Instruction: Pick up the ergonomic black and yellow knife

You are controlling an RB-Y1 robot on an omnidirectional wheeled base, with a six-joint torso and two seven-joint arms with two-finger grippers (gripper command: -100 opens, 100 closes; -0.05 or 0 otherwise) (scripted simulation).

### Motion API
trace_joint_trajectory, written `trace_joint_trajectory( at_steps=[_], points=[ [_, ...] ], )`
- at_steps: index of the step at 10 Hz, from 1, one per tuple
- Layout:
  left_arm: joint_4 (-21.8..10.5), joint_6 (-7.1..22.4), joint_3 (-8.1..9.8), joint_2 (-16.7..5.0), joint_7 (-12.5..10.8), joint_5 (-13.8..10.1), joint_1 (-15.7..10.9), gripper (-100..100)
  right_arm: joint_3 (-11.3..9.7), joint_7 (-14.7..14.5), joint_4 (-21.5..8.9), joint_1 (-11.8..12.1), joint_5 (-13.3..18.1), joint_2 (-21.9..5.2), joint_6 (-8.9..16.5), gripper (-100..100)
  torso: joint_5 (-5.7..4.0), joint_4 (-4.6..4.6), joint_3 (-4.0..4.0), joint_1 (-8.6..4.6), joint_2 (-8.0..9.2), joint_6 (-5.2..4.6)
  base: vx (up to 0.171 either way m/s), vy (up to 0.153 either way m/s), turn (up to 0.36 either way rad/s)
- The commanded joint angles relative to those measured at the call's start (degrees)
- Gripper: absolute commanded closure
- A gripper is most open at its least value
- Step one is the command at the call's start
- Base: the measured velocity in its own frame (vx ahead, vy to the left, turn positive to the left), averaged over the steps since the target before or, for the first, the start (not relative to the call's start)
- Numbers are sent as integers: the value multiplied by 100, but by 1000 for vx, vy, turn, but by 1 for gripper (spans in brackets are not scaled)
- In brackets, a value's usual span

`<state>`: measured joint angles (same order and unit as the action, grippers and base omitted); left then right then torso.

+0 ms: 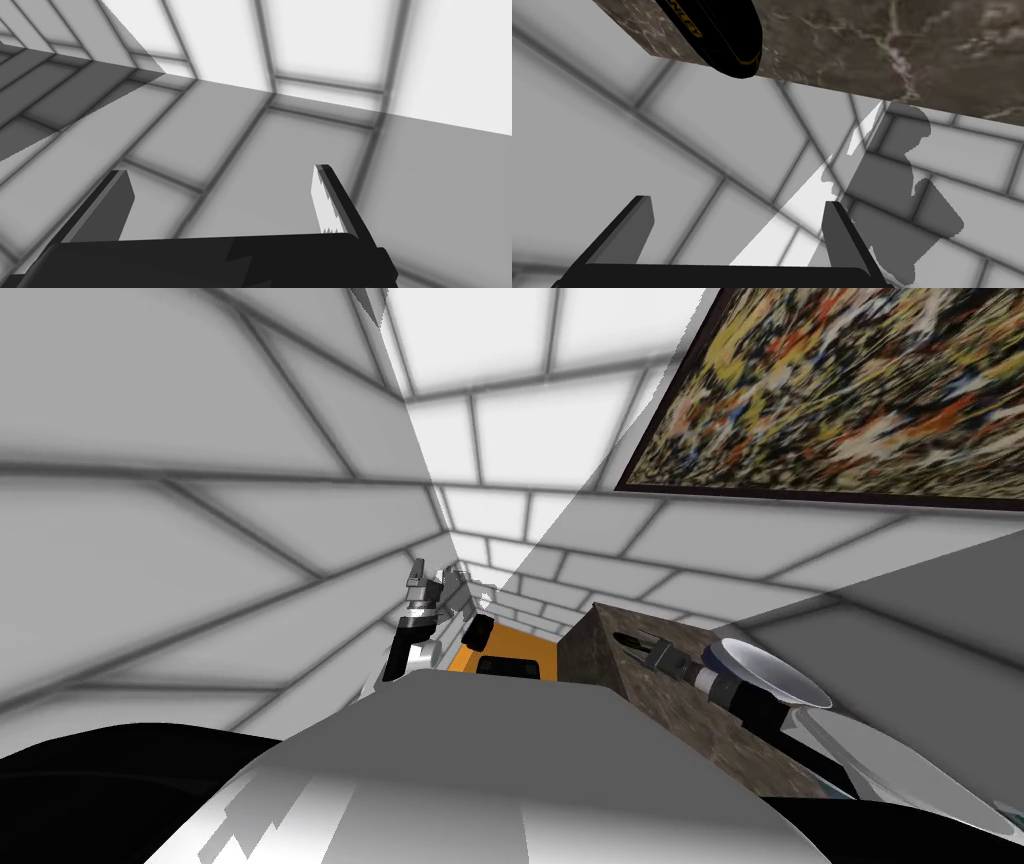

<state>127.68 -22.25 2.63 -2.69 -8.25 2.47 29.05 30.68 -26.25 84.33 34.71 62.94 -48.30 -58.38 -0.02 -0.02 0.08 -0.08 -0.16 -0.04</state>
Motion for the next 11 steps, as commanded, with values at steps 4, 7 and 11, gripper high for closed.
trace_joint_trajectory(
  at_steps=[4,7,11],
  points=[
    [0,0,0,0,0,0,0,0,213,-297,-804,289,780,-653,-323,-100,0,-1,4,1,-6,-1,25,13,209],
    [0,0,0,0,0,0,1,0,242,-357,-1142,380,1032,-823,-400,-100,0,-2,6,4,-11,0,33,12,114],
    [0,0,1,0,0,0,2,0,244,-479,-1787,655,1542,-1230,-594,-100,-2,-5,13,-2,-22,-4,62,5,132]
  ],
)
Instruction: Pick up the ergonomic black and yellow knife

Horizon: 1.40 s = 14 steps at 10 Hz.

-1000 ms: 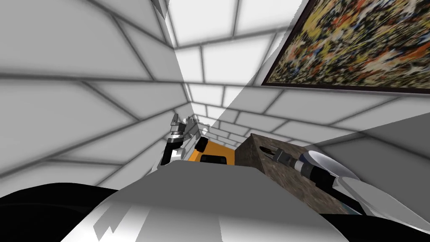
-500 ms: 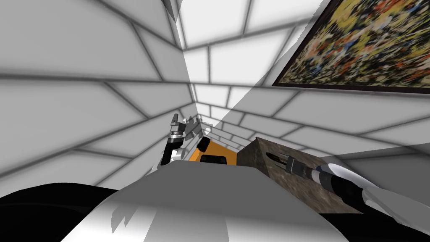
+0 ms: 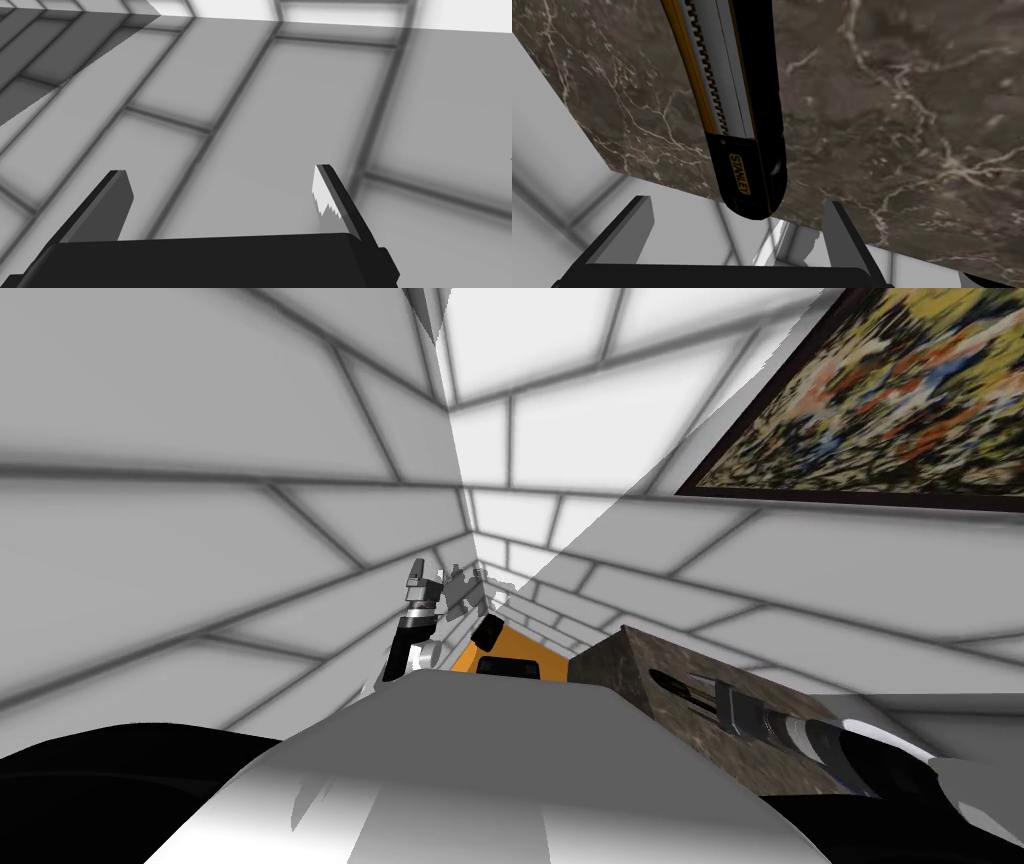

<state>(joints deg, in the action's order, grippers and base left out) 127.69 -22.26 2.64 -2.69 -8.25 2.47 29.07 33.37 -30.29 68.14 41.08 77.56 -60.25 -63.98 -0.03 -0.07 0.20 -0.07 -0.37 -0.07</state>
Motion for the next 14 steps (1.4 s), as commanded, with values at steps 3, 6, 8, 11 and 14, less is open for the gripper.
trace_joint_trajectory(
  at_steps=[3,6,8,11,14],
  points=[
    [0,0,0,0,0,0,0,0,-80,-114,-587,194,343,-234,-131,-100,-1,0,-1,0,1,2,64,4,123],
    [0,0,0,0,0,0,0,0,-164,-127,-924,357,545,-372,-204,-100,-1,0,1,0,-1,-1,75,0,76],
    [0,0,0,0,0,0,1,0,-259,-121,-1193,495,690,-446,-254,-100,-1,-3,8,-1,-14,-2,105,-4,94],
    [0,0,0,0,0,0,0,0,-396,-95,-1455,627,810,-453,-293,-100,-1,4,-10,-1,18,-4,31,-13,63],
    [0,0,1,0,0,0,0,0,-381,-77,-1467,646,794,-473,-325,0,-2,1,-3,-2,7,-2,48,-8,33]
  ],
)
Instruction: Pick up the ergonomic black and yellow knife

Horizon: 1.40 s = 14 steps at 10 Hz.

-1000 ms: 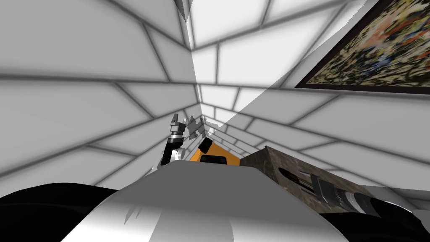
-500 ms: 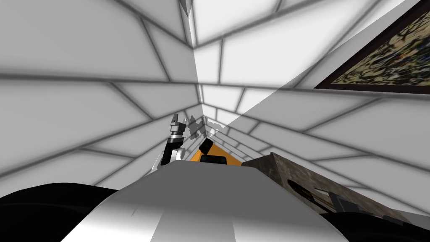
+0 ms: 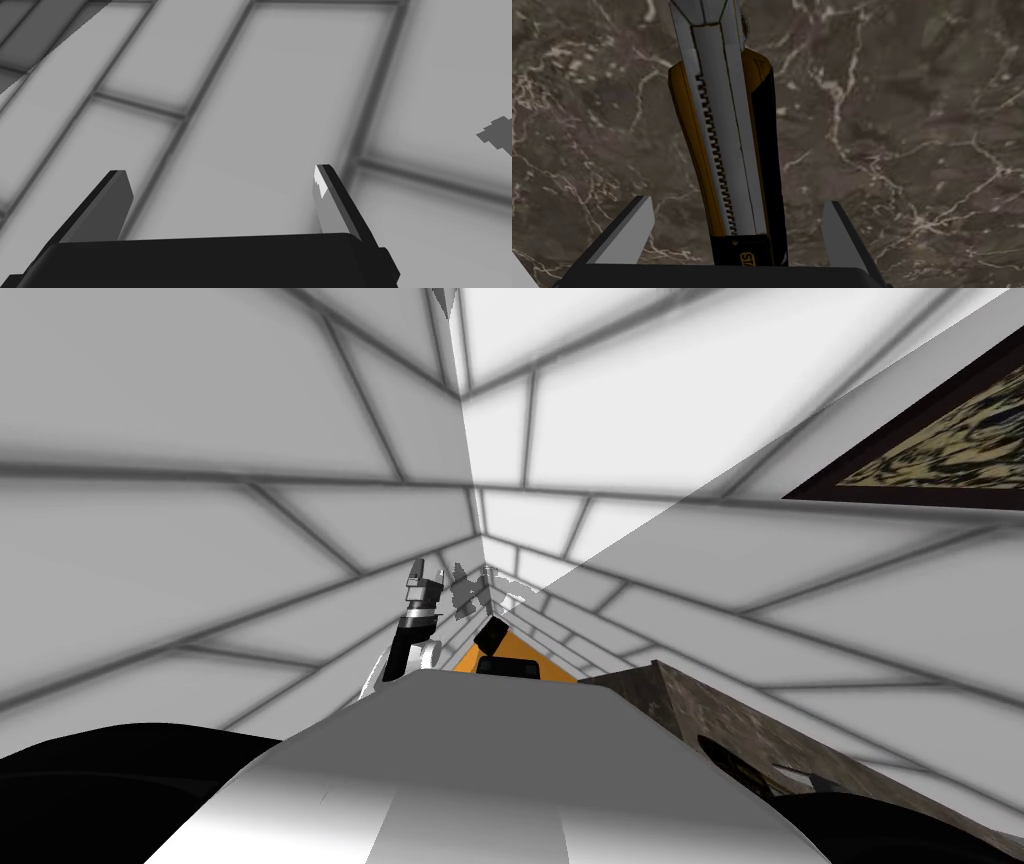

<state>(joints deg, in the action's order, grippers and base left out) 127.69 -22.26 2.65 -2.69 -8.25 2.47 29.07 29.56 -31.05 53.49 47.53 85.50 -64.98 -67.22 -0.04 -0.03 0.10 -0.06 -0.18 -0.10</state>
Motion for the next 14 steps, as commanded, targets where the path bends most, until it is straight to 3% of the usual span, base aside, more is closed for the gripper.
trace_joint_trajectory(
  at_steps=[1,3,4,5,9,10,11,13,14],
  points=[
    [0,0,0,0,0,0,0,0,-130,-35,-34,-48,-4,119,159,-100,0,0,0,0,0,0,0,-13,65],
    [0,0,0,0,0,0,0,0,-260,-69,-68,-97,-8,238,318,-100,-2,2,-5,-6,8,0,-7,-22,55],
    [0,0,0,0,0,0,0,0,-219,-69,-74,-94,-5,196,246,-100,-3,3,-6,-9,10,0,-4,-12,11],
    [0,0,0,0,0,0,0,0,-230,-69,-73,-98,-4,204,271,100,-1,2,-6,-4,9,-1,0,0,0],
    [0,0,0,0,0,0,0,0,-231,-74,-71,-97,-2,203,266,100,1,3,-5,-1,7,-2,0,0,0],
    [0,0,0,0,0,0,0,0,-230,-72,-72,-97,-3,203,266,0,0,2,-5,-1,7,-2,0,0,0],
    [0,0,0,0,0,0,0,0,-78,-21,-21,-29,-2,71,95,100,0,2,-5,-1,8,-2,4,17,-83],
    [0,0,0,0,0,0,0,0,-70,-34,-35,-35,-5,54,92,100,8,1,-4,13,7,-6,3,18,-48],
    [0,0,0,0,0,0,0,0,-59,-28,-37,-32,-5,44,69,0,3,2,-4,9,7,-4,0,0,0]
  ],
)
